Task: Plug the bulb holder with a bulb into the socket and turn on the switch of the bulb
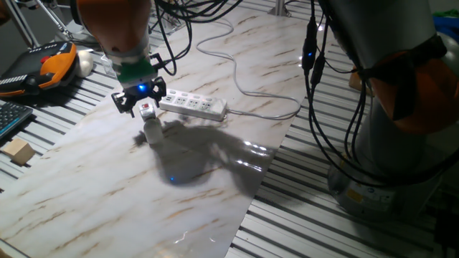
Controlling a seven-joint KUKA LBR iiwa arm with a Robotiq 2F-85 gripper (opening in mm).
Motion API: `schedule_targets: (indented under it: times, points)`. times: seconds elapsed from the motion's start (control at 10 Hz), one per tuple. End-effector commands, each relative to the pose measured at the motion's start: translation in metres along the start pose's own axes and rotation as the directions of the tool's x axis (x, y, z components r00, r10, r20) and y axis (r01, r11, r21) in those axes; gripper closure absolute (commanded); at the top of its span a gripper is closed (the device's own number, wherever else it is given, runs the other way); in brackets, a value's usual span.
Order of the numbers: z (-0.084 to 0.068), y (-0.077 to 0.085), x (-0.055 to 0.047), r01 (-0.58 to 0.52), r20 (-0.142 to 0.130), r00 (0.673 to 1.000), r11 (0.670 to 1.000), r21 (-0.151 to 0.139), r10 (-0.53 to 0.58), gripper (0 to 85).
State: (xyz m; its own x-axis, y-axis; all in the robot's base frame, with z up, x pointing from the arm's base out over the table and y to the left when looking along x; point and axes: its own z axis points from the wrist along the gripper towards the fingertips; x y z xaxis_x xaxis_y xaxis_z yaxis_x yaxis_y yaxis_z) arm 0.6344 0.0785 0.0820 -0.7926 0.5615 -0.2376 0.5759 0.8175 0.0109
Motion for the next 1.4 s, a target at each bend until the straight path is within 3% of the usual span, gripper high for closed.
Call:
schedule_targets:
  times: [0.0, 0.4, 0.5, 0.7, 0.8, 0.9, 1.0, 1.1, 1.2, 1.3]
  points:
    - [0.001, 0.0, 0.0, -0.003, 0.003, 1.0, 1.0, 0.0, 0.003, 17.0]
    - [0.012, -0.001, -0.002, -0.011, 0.02, 1.0, 1.0, -0.009, 0.012, 17.0]
    - [0.013, -0.002, -0.003, -0.015, 0.029, 0.999, 1.0, -0.02, 0.016, 34.0]
    - [0.016, -0.005, -0.004, -0.001, 0.038, 0.999, 1.0, -0.018, 0.002, 34.0]
    - [0.017, -0.006, -0.004, 0.008, 0.036, 0.999, 1.0, -0.016, -0.007, 51.0]
    - [0.017, -0.007, -0.005, 0.021, 0.026, 0.999, 1.0, -0.011, -0.021, 51.0]
    - [0.018, -0.01, -0.006, 0.049, 0.02, 0.999, 0.999, -0.015, -0.048, 85.0]
    - [0.018, -0.016, -0.008, 0.069, 0.02, 0.997, 0.998, -0.003, -0.069, 85.0]
    - [0.015, -0.021, -0.01, 0.044, -0.011, 0.999, 0.999, 0.013, -0.043, 85.0]
    - [0.011, -0.022, -0.009, -0.013, -0.035, 0.999, 1.0, 0.004, 0.013, 85.0]
